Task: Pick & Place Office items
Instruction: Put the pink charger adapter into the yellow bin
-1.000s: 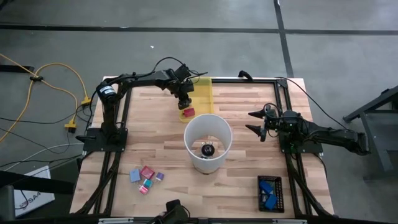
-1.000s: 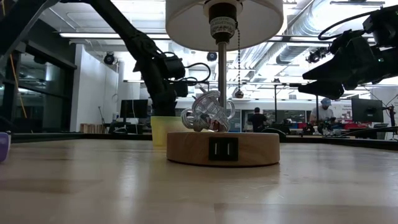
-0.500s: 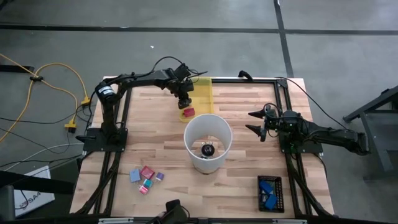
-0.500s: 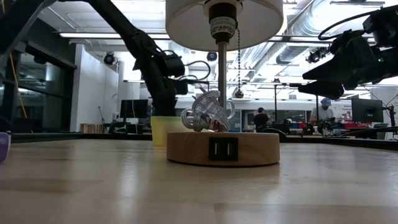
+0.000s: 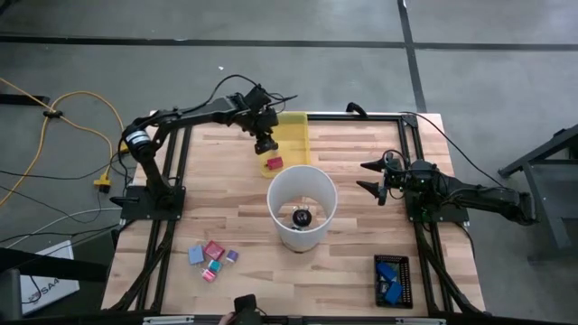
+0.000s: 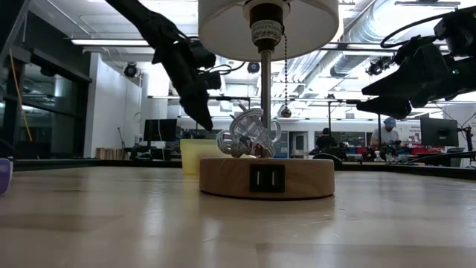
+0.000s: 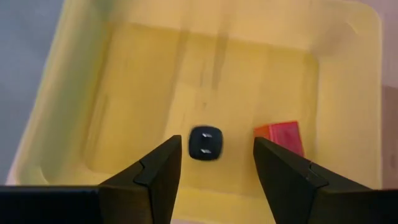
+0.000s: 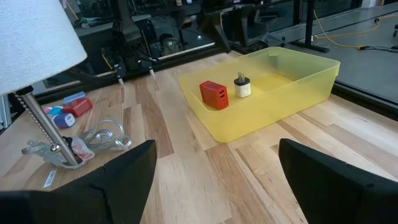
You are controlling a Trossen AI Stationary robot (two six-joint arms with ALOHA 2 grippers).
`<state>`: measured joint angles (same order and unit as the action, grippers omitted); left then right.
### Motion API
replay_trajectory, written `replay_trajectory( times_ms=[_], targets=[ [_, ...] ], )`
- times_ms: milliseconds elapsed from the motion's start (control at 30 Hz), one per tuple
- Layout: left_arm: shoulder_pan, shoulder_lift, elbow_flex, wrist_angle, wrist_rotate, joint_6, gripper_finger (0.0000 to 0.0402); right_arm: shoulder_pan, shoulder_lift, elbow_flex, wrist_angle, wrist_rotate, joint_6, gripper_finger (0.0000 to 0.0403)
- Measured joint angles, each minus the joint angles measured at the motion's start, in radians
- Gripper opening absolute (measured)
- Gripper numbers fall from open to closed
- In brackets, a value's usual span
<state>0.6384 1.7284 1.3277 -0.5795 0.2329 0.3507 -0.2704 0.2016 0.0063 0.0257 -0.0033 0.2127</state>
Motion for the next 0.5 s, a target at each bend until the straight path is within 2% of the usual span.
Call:
replay_trajectory(
  times_ms=[500],
  targets=[
    [0.019, -0.145, -0.004, -0.367, 0.006, -0.016, 0.0194, 0.000, 0.000, 0.000, 0.000, 0.000, 0.000, 0.0325]
  ],
)
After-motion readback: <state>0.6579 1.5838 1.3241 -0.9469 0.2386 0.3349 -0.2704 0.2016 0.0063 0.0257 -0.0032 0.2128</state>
